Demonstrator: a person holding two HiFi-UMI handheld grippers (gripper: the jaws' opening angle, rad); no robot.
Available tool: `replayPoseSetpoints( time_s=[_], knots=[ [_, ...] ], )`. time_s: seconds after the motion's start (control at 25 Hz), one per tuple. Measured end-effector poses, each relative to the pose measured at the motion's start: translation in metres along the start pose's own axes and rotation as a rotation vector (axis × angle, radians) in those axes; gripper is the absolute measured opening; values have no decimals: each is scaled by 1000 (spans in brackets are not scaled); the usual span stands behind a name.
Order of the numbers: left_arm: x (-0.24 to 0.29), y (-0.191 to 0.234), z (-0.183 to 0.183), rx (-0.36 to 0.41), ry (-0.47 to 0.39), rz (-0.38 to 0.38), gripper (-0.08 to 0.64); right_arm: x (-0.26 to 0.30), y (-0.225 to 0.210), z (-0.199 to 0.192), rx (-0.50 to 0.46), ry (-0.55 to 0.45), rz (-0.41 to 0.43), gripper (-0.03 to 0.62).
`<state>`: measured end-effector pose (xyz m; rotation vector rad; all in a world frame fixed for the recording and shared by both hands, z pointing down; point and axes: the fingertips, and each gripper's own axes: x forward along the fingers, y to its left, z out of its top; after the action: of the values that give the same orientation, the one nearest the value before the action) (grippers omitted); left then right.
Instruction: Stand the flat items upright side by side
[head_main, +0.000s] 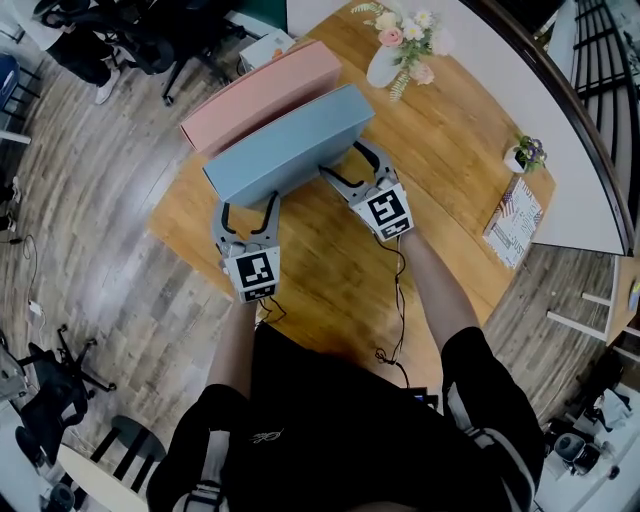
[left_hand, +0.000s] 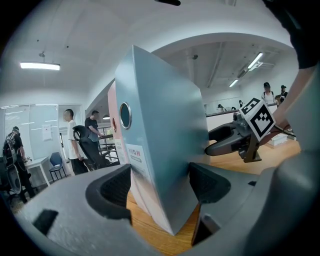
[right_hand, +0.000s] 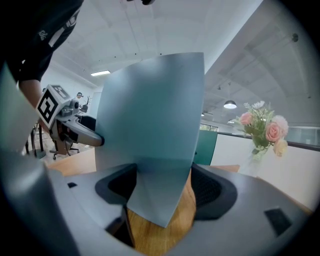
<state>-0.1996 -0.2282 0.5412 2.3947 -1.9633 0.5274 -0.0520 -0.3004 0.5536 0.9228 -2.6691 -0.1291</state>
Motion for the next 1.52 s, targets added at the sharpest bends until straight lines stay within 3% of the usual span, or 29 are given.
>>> replayPoseSetpoints(
  time_s=[1.52],
  knots=[
    [16,6,-3,18,25,73,387,19,-12,4,-44,-11,13,342]
  ],
)
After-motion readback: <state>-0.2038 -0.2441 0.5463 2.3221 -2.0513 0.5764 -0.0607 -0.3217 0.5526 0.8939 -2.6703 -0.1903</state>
